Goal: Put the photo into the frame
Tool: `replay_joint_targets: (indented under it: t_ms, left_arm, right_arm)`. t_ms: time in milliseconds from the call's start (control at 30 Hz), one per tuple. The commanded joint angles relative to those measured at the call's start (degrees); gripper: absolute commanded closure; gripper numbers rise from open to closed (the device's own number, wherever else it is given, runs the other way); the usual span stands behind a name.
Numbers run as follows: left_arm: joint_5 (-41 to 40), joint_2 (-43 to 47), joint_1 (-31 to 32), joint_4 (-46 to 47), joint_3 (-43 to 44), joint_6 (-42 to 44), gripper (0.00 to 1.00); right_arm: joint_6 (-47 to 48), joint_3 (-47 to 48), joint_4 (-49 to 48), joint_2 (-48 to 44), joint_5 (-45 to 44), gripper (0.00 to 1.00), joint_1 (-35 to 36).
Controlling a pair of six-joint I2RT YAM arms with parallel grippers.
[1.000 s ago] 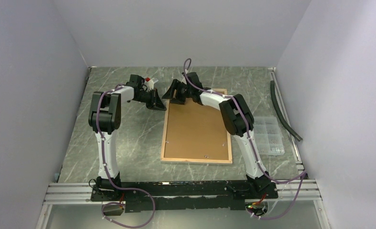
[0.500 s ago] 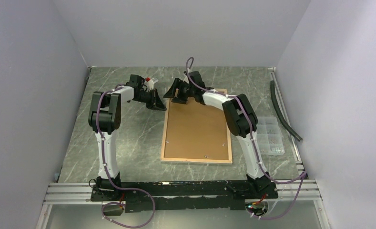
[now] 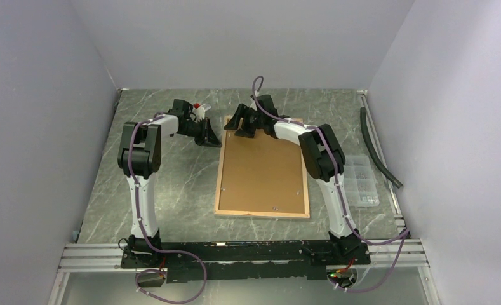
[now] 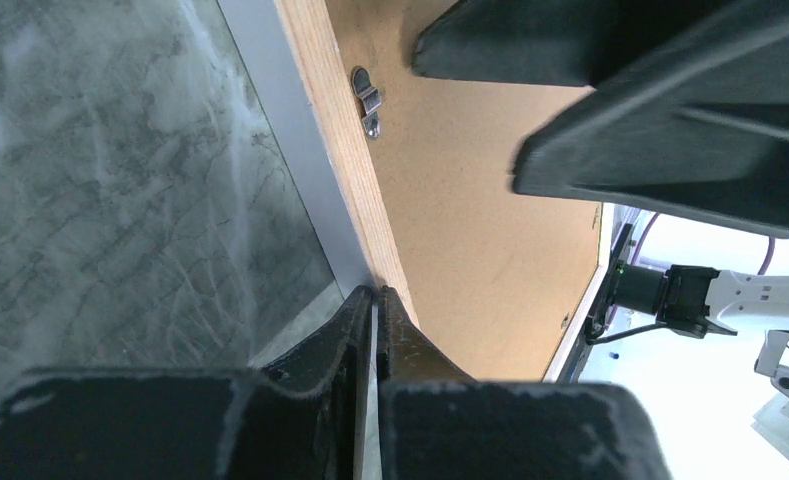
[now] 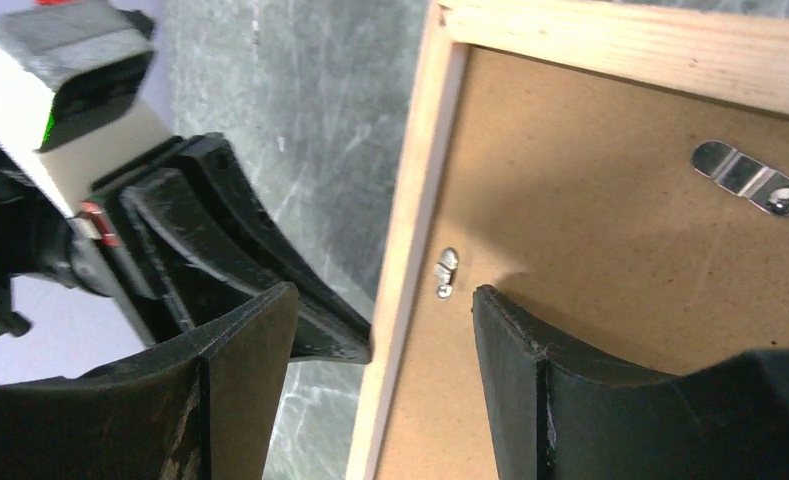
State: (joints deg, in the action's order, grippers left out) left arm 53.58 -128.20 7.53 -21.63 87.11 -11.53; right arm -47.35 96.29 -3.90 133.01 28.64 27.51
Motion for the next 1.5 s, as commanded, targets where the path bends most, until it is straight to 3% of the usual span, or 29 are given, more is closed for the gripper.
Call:
replay_joint_targets:
  t_ms: [0, 1467]
  left_arm:
    - [-1.9, -0.7, 1.3, 0.1, -1.2, 0.8, 0.91]
    - [-1.9, -0.7, 1.0, -0.2, -1.2, 1.3, 0.92]
  right_arm:
    - [0.8, 1.8, 0.1, 2.2, 0.6, 0.32, 0.1]
    - [-1.6, 7.1, 2.0, 7.1, 7.3, 0.34, 1.3]
